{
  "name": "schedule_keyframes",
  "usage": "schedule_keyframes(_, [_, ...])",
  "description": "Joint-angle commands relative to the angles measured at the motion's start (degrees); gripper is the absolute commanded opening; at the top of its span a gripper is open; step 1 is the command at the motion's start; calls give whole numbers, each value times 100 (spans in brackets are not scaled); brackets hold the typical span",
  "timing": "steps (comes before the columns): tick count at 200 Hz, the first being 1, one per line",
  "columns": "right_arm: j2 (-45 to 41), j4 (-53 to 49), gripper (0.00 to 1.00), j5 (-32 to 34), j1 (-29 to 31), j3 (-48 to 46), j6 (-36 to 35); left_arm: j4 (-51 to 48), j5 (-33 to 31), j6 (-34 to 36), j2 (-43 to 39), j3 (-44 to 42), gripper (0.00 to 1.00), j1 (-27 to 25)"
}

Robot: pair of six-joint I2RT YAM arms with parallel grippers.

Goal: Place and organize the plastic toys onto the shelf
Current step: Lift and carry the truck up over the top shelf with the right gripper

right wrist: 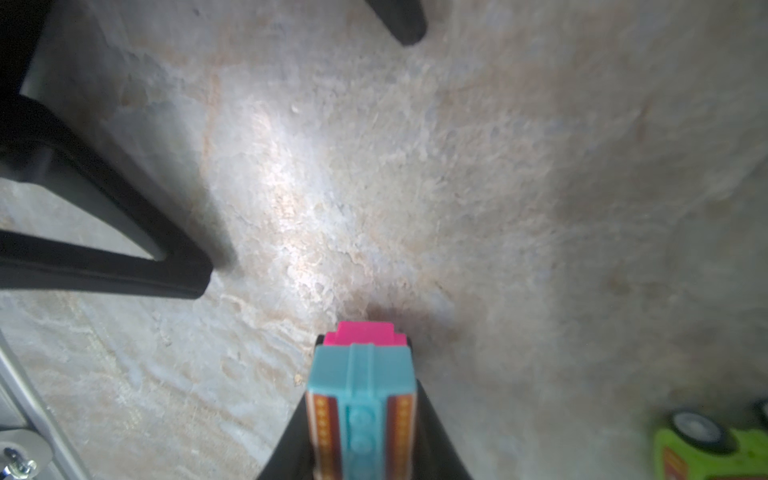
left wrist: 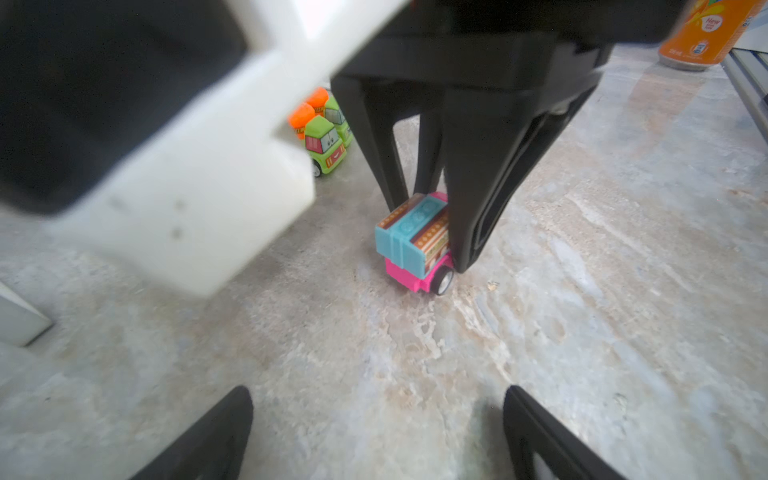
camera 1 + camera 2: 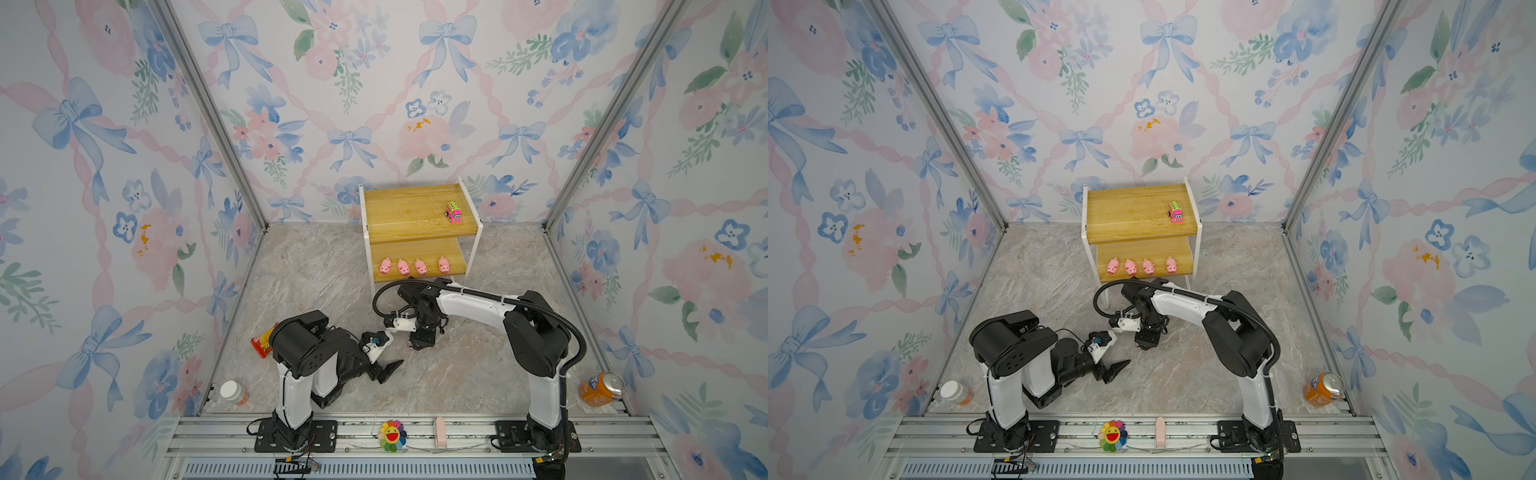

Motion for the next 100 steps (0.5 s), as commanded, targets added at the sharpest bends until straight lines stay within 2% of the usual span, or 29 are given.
schedule_keyframes(1, [-446, -540, 18, 37, 185, 203, 485, -165, -36, -81, 45, -30, 95, 26])
schedule_keyframes(44, [-1129, -1716, 14, 235, 561, 858, 1261, -162, 56, -115, -5, 8, 94, 29])
schedule_keyframes(100, [-1362, -3399, 15, 859, 1023, 3040, 1987, -297, 170, -113, -274, 11, 94, 22])
